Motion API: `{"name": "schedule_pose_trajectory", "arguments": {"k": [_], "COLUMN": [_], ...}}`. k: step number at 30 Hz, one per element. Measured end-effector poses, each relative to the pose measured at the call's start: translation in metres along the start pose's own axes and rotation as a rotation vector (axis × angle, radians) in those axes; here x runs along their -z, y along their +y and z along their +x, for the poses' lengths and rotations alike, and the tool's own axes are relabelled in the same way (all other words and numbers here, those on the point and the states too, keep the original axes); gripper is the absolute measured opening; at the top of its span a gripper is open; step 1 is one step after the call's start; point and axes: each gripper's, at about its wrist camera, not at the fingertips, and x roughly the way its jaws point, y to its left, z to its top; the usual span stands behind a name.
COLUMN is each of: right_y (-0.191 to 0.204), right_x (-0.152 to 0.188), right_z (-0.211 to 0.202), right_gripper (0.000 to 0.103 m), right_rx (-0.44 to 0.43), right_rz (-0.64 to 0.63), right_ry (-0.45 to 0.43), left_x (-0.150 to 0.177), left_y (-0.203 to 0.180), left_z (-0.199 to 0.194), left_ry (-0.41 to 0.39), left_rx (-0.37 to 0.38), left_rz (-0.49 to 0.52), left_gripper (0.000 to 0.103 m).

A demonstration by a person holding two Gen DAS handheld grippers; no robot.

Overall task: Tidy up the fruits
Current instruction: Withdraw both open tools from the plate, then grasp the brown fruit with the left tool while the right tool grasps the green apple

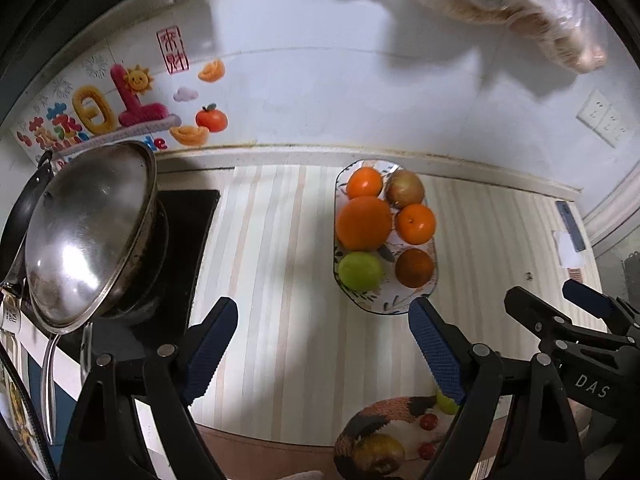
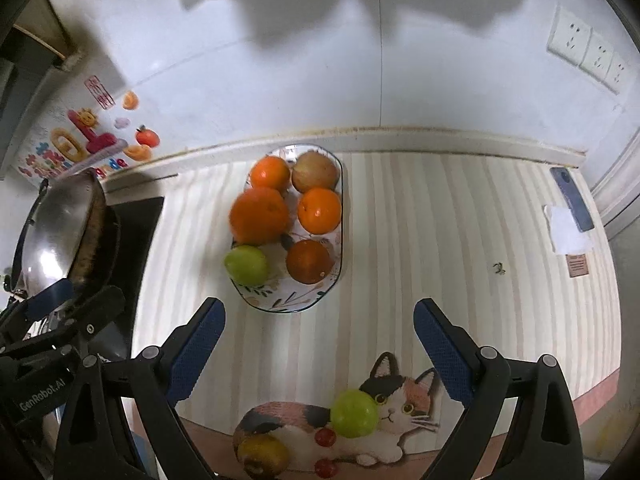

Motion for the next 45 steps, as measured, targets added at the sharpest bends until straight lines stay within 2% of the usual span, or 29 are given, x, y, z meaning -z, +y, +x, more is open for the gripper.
{"name": "schedule_pose_trajectory", "arguments": {"k": [13,18,20,23,26,29,30,34,37,38,39,45], "right_y": [0.006,0.001,-0.005,-0.022,-0.04,-0.057,-0.061,-0.076,-0.084,-0.085,-0.086,-0.088], "right_x": [0.018,0.025,0.029,0.041,0.057,0.076,0.082,0.103,0.115,0.118,0.121,0.128], "right_z": [-0.068,-0.08,-0.077,-0.059,-0.028,0.012,0.023,0.062,0.082,0.087,0.093,0.128], "right_gripper": [0.097,0.097,0.097,0.097,0.097,0.097,0.097,0.097,0.097,0.097,0.097,0.094], "right_rx": [0.014,-0.015,-0.018,-0.019,-0.017,-0.026,-0.03,-0.047,-0.054,-0.058,-0.064,-0.108], "right_rz": [0.002,0.037,0.056,0.101,0.141,0.18,0.191,0.233,0.255,0.259,0.265,0.292], "right_ry": [-0.106,-0.115,-0.105,-0.049,0.034,0.135,0.162,0.261,0.309,0.321,0.333,0.405], "left_x": [0.011,0.017,0.023,0.044,0.074,0.106,0.117,0.147,0.159,0.163,0.165,0.153], "left_y": [-0.006,-0.008,-0.009,-0.015,-0.028,-0.039,-0.042,-0.056,-0.063,-0.064,-0.066,-0.067], "left_z": [-0.051,-0.052,-0.041,-0.013,0.029,0.078,0.096,0.141,0.16,0.165,0.168,0.163], "left_ry": [-0.086,-0.071,-0.021,0.085,0.223,0.402,0.472,0.646,0.7,0.711,0.71,0.625], "left_rx": [0.03,0.058,0.098,0.146,0.143,0.147,0.169,0.22,0.224,0.218,0.211,0.168], "left_rz": [0.026,0.035,0.036,0.056,0.11,0.123,0.112,0.108,0.112,0.114,0.112,0.112], "left_gripper": [0.087,0.088,0.093,0.094,0.094,0.094,0.094,0.093,0.091,0.078,0.069,0.067]}}
